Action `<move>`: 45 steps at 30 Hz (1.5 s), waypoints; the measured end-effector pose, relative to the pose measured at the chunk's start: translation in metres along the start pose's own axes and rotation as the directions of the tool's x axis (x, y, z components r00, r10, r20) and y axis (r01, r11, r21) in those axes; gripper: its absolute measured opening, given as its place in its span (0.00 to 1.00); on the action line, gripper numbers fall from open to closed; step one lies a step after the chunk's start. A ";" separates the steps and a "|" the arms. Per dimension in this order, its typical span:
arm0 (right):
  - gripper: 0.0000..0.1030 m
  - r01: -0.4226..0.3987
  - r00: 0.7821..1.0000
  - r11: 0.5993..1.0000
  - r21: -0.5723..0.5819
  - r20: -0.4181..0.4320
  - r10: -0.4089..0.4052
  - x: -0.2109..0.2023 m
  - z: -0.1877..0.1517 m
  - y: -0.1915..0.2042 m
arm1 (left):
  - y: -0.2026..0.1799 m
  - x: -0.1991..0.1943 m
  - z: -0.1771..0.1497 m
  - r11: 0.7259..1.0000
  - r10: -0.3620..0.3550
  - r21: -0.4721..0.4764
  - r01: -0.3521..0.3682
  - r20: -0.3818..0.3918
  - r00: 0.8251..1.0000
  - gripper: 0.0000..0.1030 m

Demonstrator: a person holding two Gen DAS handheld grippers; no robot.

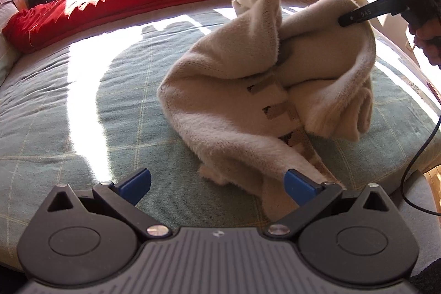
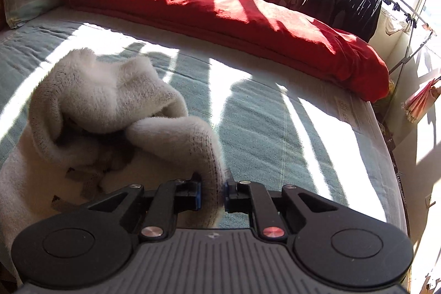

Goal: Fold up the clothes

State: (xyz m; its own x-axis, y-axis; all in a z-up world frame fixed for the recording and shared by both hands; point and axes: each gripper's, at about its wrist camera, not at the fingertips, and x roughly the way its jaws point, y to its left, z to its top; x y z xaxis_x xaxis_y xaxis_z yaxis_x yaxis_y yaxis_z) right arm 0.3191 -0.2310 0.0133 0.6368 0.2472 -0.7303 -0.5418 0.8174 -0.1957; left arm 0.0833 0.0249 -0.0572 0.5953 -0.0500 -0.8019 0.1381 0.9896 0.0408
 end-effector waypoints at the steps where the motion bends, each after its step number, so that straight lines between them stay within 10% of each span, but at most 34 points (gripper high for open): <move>1: 0.15 0.001 1.000 1.000 0.014 -0.005 -0.001 0.004 0.001 -0.006 | 0.000 0.002 0.001 1.000 -0.001 0.000 0.001 -0.001 1.000 0.99; 6: 0.16 -0.040 0.999 0.995 0.089 -0.015 0.042 0.013 -0.005 -0.019 | -0.001 0.011 0.023 1.000 0.000 0.022 -0.001 0.035 0.999 0.99; 14: 0.52 -0.137 0.989 0.974 0.181 0.078 0.125 -0.029 -0.032 -0.027 | -0.028 0.038 0.077 0.992 -0.032 0.122 0.016 0.126 0.992 0.97; 24: 0.56 -0.160 0.985 0.955 0.250 0.106 0.137 -0.040 -0.057 -0.047 | -0.066 0.082 0.120 0.979 0.046 0.185 -0.091 0.235 0.971 0.87; 33: 0.57 -0.185 0.980 0.947 0.263 0.116 0.159 -0.028 -0.059 -0.048 | -0.029 0.104 0.119 0.995 0.049 0.085 -0.060 0.128 0.991 0.73; 37: 0.57 -0.189 0.980 0.944 0.272 0.111 0.165 -0.021 -0.057 -0.045 | -0.018 0.099 0.125 0.995 0.060 0.064 -0.071 0.157 0.986 0.50; 45: 0.57 -0.192 0.980 0.945 0.266 0.099 0.171 -0.015 -0.053 -0.038 | 0.021 0.104 0.152 0.973 0.191 0.086 -0.213 0.213 0.958 0.51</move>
State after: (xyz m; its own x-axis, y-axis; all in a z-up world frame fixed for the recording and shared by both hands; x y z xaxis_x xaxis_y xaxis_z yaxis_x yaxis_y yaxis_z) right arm 0.3014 -0.2938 -0.0032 0.5859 0.4342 -0.6843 -0.4884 0.8630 0.1294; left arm 0.2682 0.0203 -0.0492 0.7653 0.1124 -0.6337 0.0759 0.9620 0.2622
